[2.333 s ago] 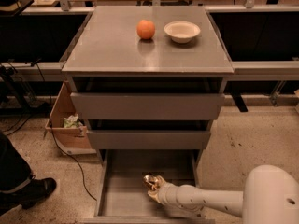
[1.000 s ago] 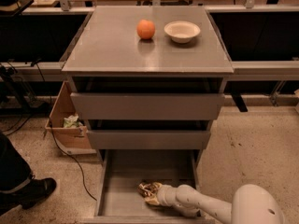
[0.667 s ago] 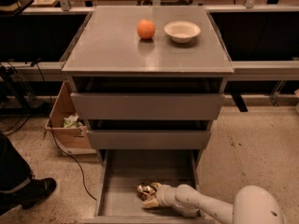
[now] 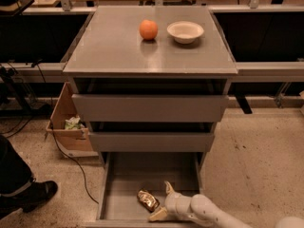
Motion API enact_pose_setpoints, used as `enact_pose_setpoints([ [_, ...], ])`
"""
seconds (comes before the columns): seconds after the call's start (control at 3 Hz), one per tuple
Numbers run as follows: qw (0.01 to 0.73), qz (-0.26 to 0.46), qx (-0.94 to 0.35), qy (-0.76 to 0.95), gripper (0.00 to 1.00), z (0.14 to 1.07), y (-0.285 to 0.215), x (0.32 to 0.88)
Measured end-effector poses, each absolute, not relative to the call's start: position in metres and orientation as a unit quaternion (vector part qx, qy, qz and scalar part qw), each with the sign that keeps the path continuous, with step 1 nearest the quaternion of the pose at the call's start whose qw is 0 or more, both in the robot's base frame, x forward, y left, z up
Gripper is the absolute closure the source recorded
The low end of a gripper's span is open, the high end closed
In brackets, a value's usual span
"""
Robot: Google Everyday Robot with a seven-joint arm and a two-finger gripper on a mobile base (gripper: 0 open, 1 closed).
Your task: Place orange can into bottom drawer
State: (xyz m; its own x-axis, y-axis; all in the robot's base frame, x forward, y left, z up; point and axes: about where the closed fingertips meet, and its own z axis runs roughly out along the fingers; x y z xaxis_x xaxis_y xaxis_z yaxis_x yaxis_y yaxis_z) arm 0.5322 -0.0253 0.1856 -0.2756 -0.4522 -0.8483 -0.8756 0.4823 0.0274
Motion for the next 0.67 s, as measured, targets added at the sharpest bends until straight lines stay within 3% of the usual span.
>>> enact_pose_setpoints([
  [0.67,0.442,0.211,-0.433,0.756,0.0,0.321,-0.102,0.491],
])
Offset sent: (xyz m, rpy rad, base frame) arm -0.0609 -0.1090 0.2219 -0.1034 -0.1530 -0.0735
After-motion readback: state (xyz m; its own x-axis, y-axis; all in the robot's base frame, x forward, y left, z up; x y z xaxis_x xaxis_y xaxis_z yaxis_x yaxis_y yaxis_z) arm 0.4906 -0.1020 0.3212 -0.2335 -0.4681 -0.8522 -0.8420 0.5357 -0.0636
